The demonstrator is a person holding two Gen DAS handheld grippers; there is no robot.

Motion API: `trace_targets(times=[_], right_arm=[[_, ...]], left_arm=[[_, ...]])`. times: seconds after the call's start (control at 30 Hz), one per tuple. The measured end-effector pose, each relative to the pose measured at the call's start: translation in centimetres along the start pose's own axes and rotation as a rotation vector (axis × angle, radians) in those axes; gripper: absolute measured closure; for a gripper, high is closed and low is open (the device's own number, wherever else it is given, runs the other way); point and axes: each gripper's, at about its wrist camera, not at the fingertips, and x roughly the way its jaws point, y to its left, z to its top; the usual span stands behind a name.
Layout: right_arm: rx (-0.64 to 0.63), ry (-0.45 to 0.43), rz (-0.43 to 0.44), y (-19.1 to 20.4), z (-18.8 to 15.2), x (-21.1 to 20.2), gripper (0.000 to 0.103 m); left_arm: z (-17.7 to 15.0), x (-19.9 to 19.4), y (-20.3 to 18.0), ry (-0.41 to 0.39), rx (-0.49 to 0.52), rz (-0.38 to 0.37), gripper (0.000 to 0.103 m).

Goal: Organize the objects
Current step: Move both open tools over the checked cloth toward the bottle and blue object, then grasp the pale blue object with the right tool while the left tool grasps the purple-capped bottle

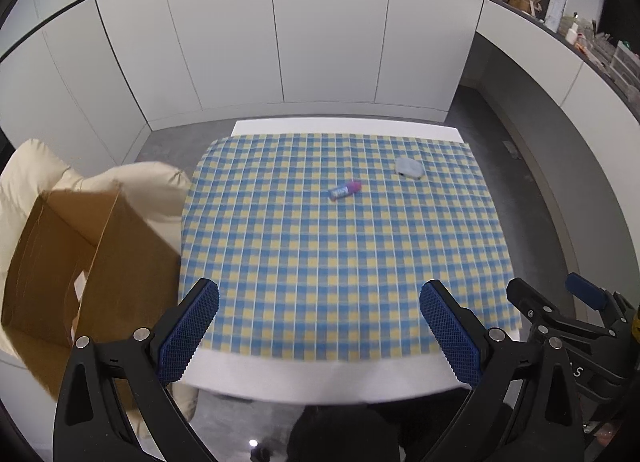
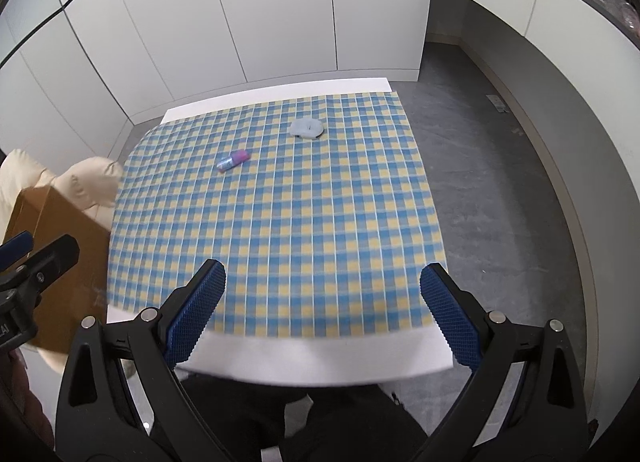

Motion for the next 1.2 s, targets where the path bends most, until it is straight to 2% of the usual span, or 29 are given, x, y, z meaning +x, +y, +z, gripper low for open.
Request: trace_targets(times=[0.27,0.47,0.73,1.03,1.2], right_arm=[[0.030,-0.007,-0.008,-1.2,3.9,5.6,0.003],[0.042,0.006,-0.021,-1.7,5.8,10.0,0.003],[0.004,0.028,-0.032,-1.1,8.1,17.5,0.003],[-0.037,0.037,-0.006,0.8,11.0,25.6,0.003],[0.025,0.039,0.023,1.9,12.5,28.3,0.003]], left_arm=[[3.5,4.8,0.3,-0.010,-0.032,0.009,0.002],[5.2,9.6,0.6,0.017,-0.045,0.018,0.002],[6.2,16.8,1.1,0.077,-0.076,0.029,0.002],[6.0,24.2,0.7,0.130,-0.086,0.038,0.002],[5.7,26.6,0.5,0.155,-0.086,0.047,0.002]])
